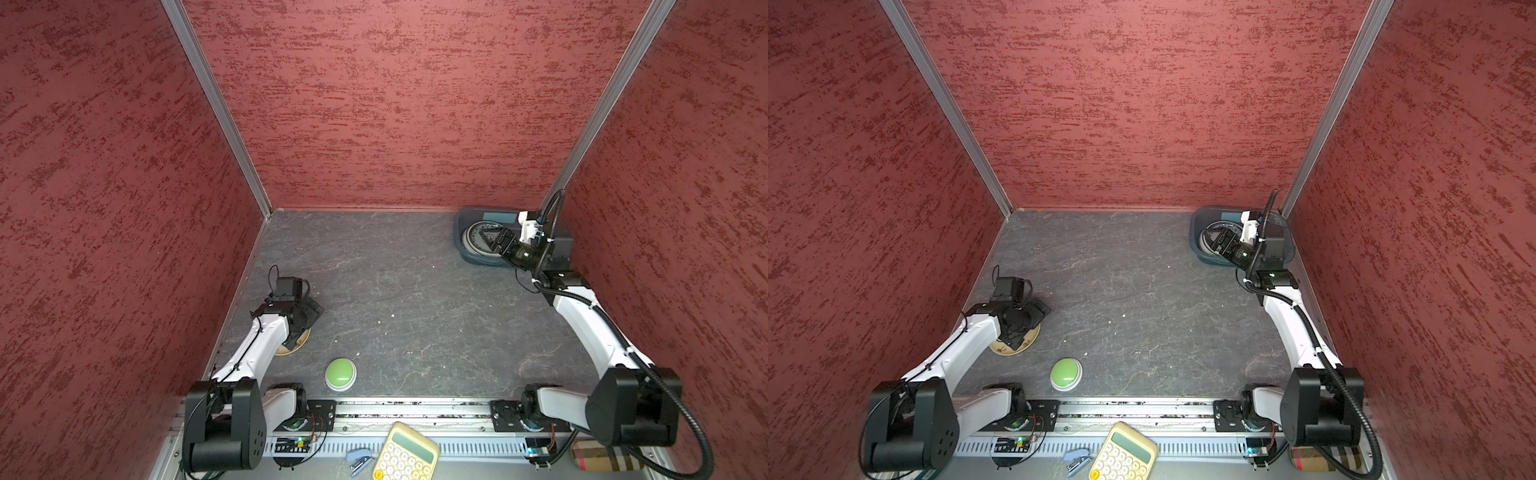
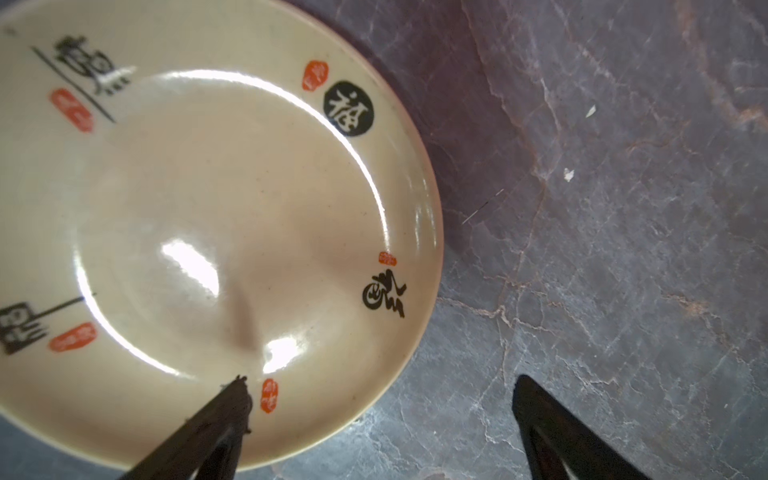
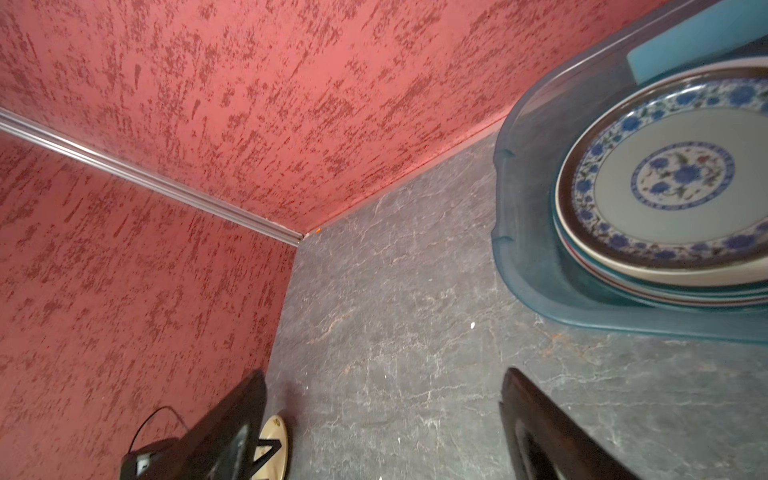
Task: Place the plates into the plastic bin on the countertop
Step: 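Lift the right gripper from the bin while the left gripper reaches the cream plate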
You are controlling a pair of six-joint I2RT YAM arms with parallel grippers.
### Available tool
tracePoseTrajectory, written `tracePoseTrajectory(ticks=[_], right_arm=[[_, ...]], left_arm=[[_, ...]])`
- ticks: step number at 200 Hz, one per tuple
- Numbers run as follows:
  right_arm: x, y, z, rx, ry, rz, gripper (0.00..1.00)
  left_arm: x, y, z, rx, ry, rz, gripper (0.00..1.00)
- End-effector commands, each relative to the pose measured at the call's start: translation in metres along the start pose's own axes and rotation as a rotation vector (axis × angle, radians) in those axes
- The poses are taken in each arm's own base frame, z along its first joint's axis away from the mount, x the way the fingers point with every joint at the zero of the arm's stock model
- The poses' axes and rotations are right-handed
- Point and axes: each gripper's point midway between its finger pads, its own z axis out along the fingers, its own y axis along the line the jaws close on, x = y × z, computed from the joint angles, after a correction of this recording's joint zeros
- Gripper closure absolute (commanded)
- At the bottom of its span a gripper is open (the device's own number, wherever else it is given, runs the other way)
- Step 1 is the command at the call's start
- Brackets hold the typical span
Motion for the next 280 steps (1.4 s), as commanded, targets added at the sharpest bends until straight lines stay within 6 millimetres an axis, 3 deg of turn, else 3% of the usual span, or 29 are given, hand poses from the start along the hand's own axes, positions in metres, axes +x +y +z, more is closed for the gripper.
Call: tracePoseTrajectory(ticks=[1, 103, 163, 193, 224, 255, 280], right_arm=[[-0.004, 0.016, -0.005, -0.053, -0.01, -0.046, 0.1], [0.0, 0.0, -0.001, 0.012, -0.007, -0.017, 0.1], [0.0, -0.004, -0.001, 0.032, -0.006, -0.011, 0.1], [0.001, -0.004, -0.001, 0.033, -0.001, -0.005, 0.1], [0.004, 0.002, 0.0, -0.007, 0.016, -0.001, 0.1], [0.008, 0.008, 0.005, -0.069, 0.048, 0.017, 0.1], [0.01, 0.012, 0.005, -0.097, 0.056, 0.02, 0.1]], left_arm=[[0.0, -0.02, 0.005, 0.064, 0.002, 0.025, 0.01], [0.038, -0.09, 0.039, 0.131, 0.105, 0.165, 0.01], [0.053, -0.146, 0.051, 0.209, 0.164, 0.244, 0.01], [0.055, -0.172, 0.037, 0.268, 0.15, 0.289, 0.01], [0.049, -0.178, 0.012, 0.31, 0.125, 0.298, 0.01], [0.039, -0.172, -0.022, 0.332, 0.063, 0.307, 0.01], [0.026, -0.15, -0.043, 0.324, 0.009, 0.272, 0.01]])
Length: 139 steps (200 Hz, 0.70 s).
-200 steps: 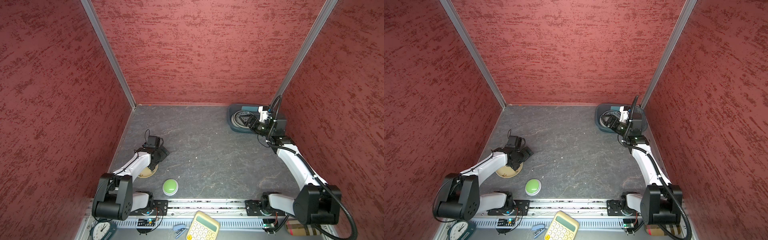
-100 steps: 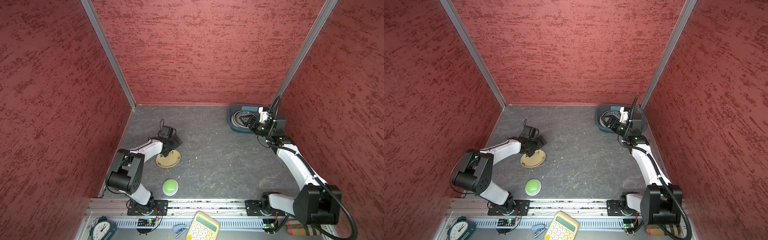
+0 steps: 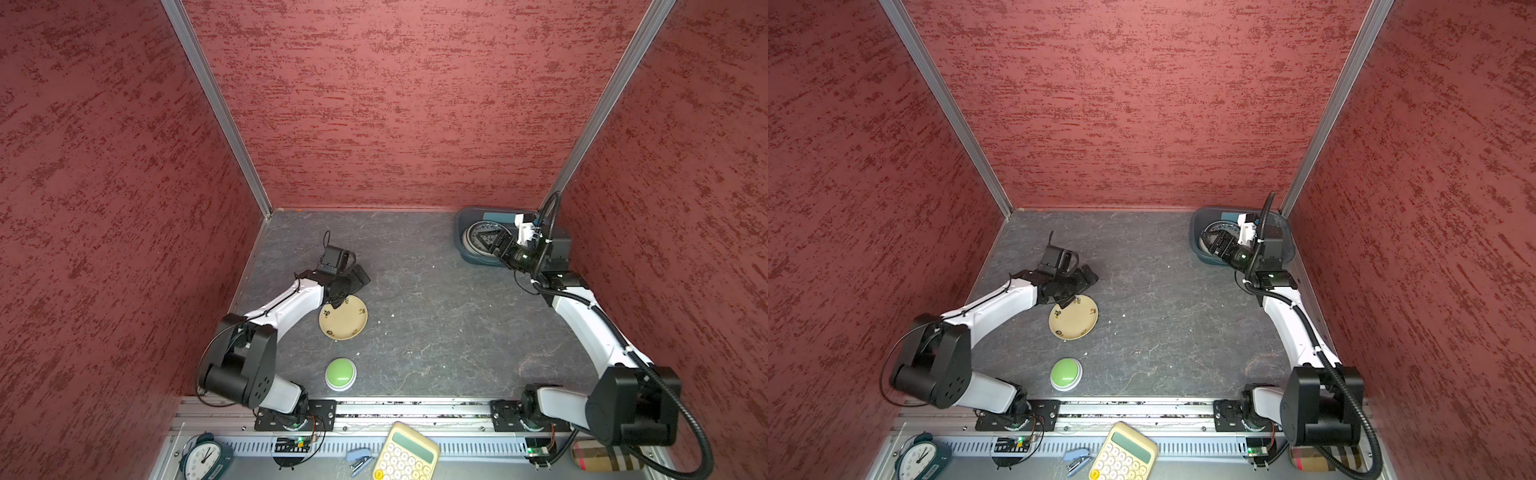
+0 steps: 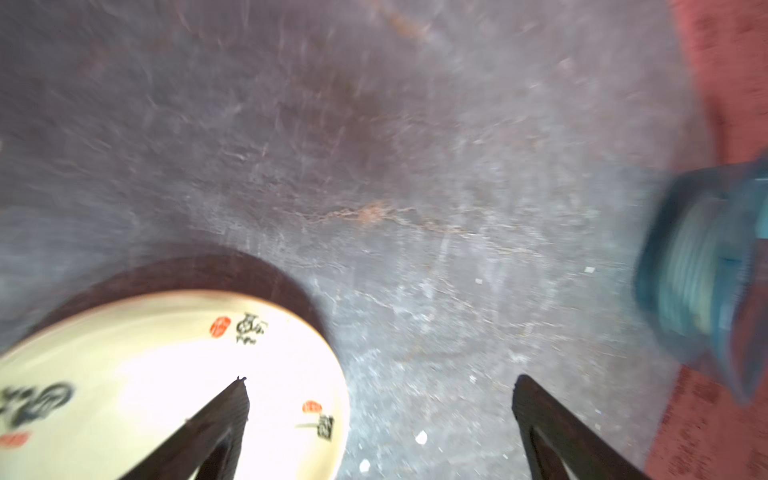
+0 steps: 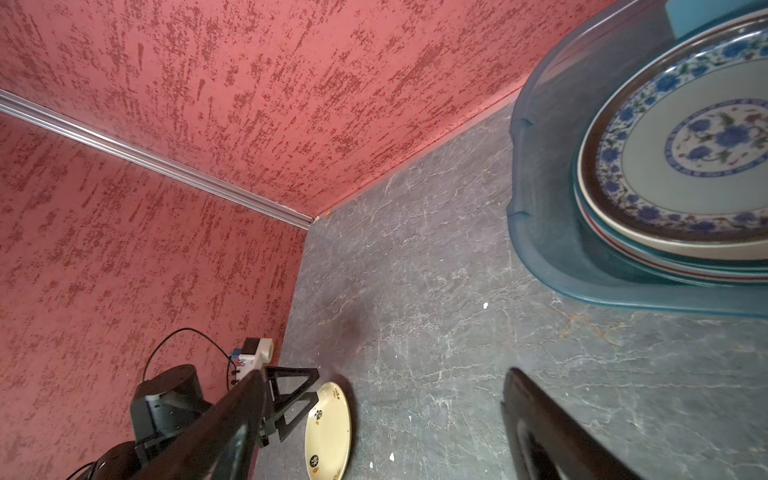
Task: Place the plates into the plastic bin on the countertop
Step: 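Lift the right gripper from the bin while the left gripper reaches the cream plate, then close the left gripper on the cream plate's rim and tilt it up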
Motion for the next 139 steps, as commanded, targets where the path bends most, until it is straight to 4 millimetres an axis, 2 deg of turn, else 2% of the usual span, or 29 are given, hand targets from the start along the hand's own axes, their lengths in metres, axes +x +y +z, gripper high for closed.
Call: tracePoseTrajectory(ticks=[1, 24, 67, 104, 139], right_arm=[[0.002, 0.01, 0.001, -0.061, 0.01, -0.012, 0.1], [0.004, 0.006, -0.002, -0.035, 0.003, -0.023, 0.1], [0.008, 0.003, -0.005, -0.014, 0.003, -0.033, 0.1], [0.006, 0.001, -0.007, 0.003, -0.007, -0.036, 0.1], [0.005, 0.0, -0.007, 0.01, -0.009, -0.035, 0.1]], left_arm=[[-0.003, 0.021, -0.025, -0.046, -0.044, -0.008, 0.01], [-0.002, 0.052, -0.039, -0.047, -0.068, -0.103, 0.01], [0.011, 0.09, -0.054, -0.063, -0.086, -0.186, 0.01], [0.033, 0.112, -0.045, -0.083, -0.015, -0.23, 0.01], [0.043, 0.121, -0.034, -0.099, 0.018, -0.254, 0.01]])
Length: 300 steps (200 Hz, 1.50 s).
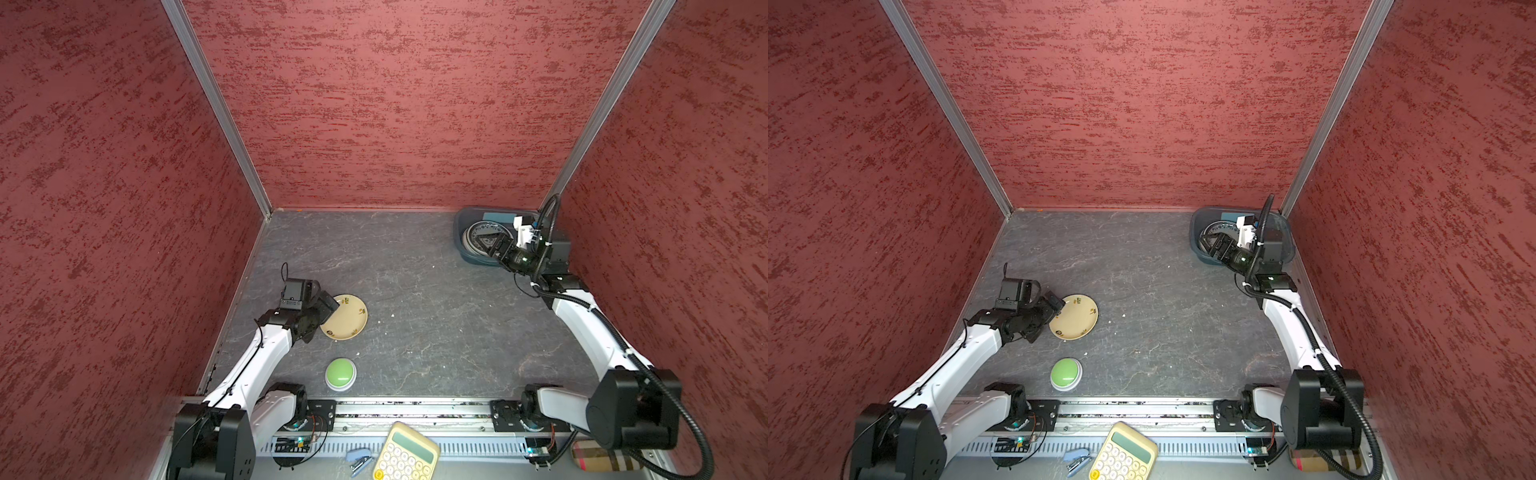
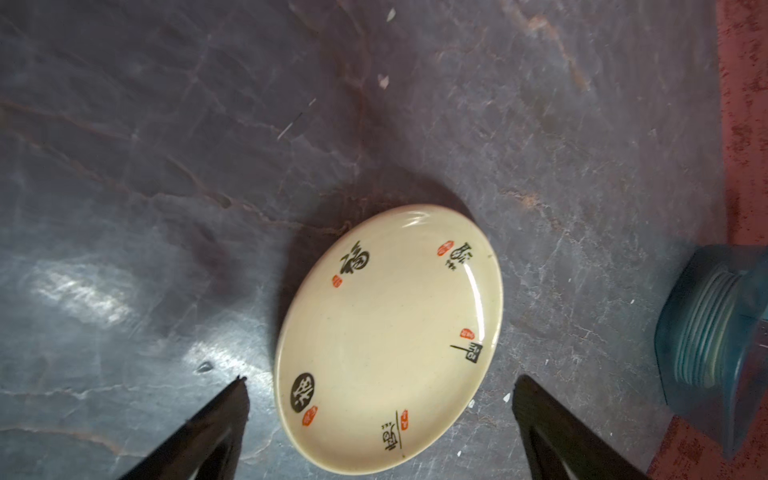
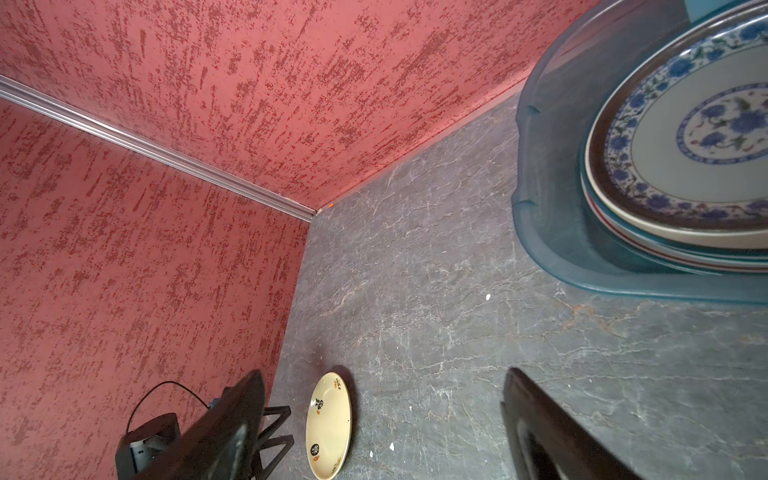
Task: Place the plates into the plastic bin on the countertop
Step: 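Close the left gripper on the cream plate's rim and tilt it up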
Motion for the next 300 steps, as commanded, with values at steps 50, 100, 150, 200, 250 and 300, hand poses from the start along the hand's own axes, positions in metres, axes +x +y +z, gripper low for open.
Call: tracePoseTrajectory(ticks=[50, 100, 150, 200, 250, 300], right_arm=[[-0.004, -0.001, -0.006, 0.037, -0.033, -0.018, 0.1], [-0.009, -0.003, -0.007, 0.059, -0.056, -0.008, 0.1], [-0.009, -0.008, -0.004, 0.067, -0.061, 0.017, 0.1], [-0.009, -0.006, -0.006, 0.055, -0.069, 0.027, 0.1], [-0.008, -0.009, -0.004, 0.063, -0.063, 0.039, 0.11], [-0.007, -0.01, -0.004, 0.065, -0.06, 0.048, 0.1]], left_arm=[[0.008, 0.014, 0.023, -0.019, 0.045, -0.017, 0.09], [0.011, 0.017, 0.032, 0.009, 0.039, -0.028, 0.17], [0.013, 0.013, 0.039, 0.068, 0.051, -0.029, 0.33], [0.015, 0.011, 0.047, 0.092, 0.072, -0.034, 0.51], [0.015, 0.009, 0.057, 0.097, 0.086, -0.041, 0.65], [0.009, 0.006, 0.067, 0.097, 0.104, -0.033, 0.83]])
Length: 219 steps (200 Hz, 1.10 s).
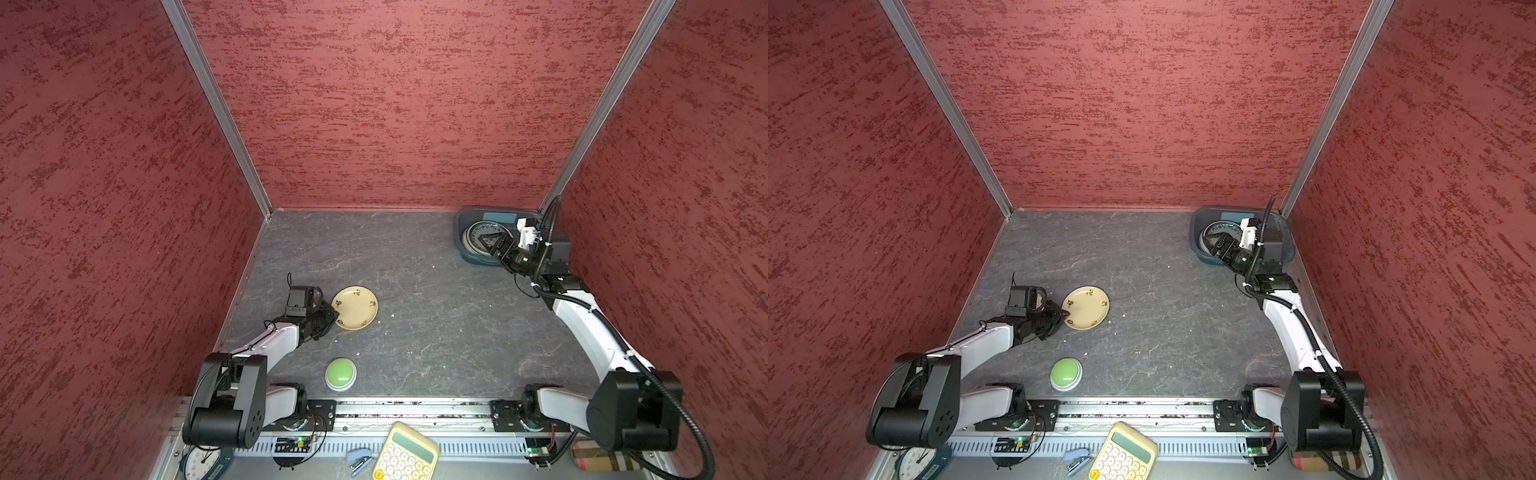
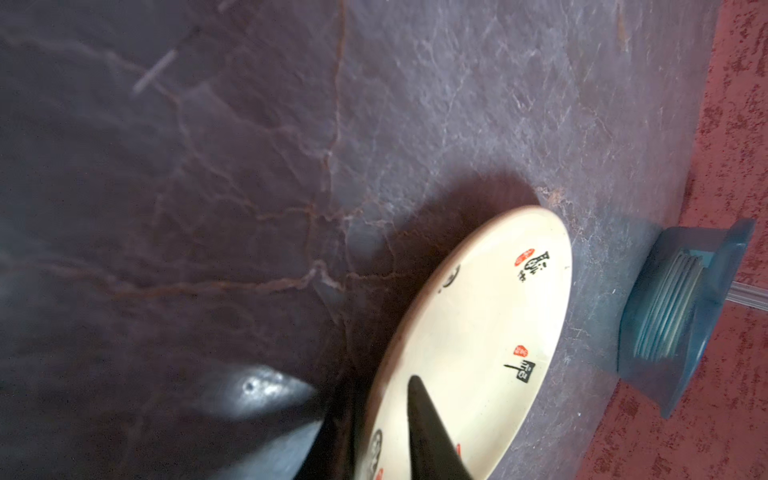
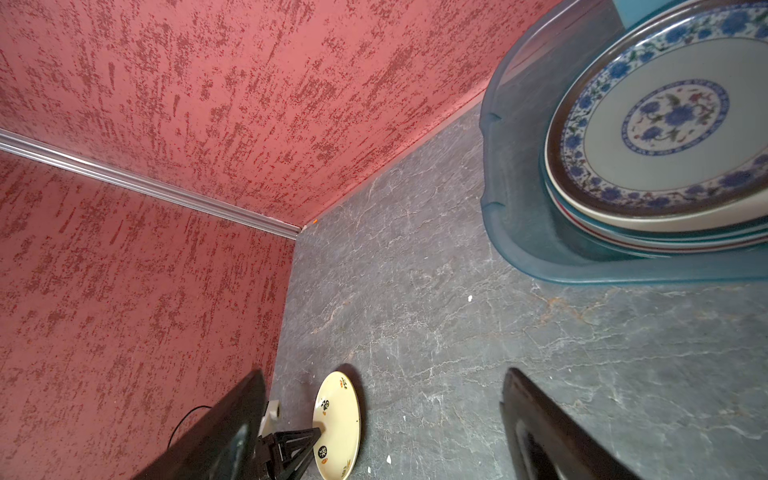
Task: Place the plates into the plastic bin on the countertop
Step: 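Close the left gripper on the cream plate's rim and tilt it up, then carry the cream plate toward the right gripper while the right gripper grasps its rim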
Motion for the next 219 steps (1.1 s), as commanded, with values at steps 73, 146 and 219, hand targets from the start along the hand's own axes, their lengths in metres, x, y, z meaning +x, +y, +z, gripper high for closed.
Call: tracePoseTrajectory(ticks=[73, 146, 219], right_arm=[[0.021, 0.004, 0.009, -0.053, 0.019, 0.033, 0.11], [0.068, 0.025, 0.04, -0.097, 0.157, 0.016, 0.11], [0.104, 0.05, 0.061, -0.156, 0.261, -0.016, 0.24]], left_arm=[[0.001, -0.008, 0.006, -0.05, 0.035, 0.051, 1.0], [0.003, -0.12, -0.032, 0.184, -0.028, 0.178, 1.0], [0.027, -0.202, -0.033, 0.334, -0.001, 0.309, 1.0]])
